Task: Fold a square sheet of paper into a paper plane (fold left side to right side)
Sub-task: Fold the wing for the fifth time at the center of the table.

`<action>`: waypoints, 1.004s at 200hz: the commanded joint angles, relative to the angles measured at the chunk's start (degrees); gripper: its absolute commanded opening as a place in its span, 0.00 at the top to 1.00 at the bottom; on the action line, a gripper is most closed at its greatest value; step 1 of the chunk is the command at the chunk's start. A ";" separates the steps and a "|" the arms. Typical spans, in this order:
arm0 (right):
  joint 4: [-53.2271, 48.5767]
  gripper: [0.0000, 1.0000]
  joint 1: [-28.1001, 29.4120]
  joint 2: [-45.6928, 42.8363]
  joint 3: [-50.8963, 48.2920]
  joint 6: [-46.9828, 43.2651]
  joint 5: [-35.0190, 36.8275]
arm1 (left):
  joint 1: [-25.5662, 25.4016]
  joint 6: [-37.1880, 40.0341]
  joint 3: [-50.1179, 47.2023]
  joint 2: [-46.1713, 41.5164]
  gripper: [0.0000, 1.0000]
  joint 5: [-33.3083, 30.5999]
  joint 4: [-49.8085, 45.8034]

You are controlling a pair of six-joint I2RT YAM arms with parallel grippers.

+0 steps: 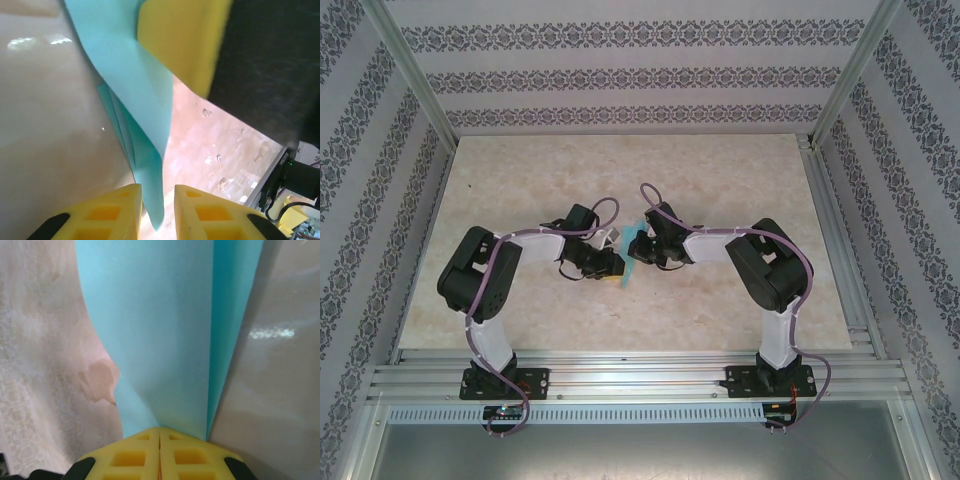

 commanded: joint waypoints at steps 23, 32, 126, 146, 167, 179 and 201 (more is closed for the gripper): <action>-6.67 0.92 -0.39 3.72 -2.19 -1.79 3.54 | 1.50 -0.72 -1.12 -7.30 0.88 -0.13 -0.98; -6.64 0.92 -0.47 3.72 -2.11 -1.88 3.40 | 1.45 -2.21 -2.16 -7.79 0.88 1.79 1.82; -7.10 0.92 -0.50 3.90 -1.67 -2.17 3.19 | -2.26 -8.89 -3.28 -0.05 0.91 6.68 16.21; -7.49 0.92 -0.50 3.99 -1.48 -2.36 3.23 | -2.43 -8.57 -2.91 0.27 0.91 6.29 15.96; -7.47 0.92 -0.54 3.94 -1.53 -2.47 3.27 | -2.65 -7.88 -2.63 0.74 0.91 5.91 15.03; -7.41 0.92 -0.60 4.06 -1.51 -2.46 3.19 | -2.81 -7.39 -2.34 1.33 0.91 5.54 14.42; -7.33 0.92 -0.57 4.14 -1.36 -2.45 2.92 | -3.18 -6.98 -1.91 2.65 0.91 5.17 14.06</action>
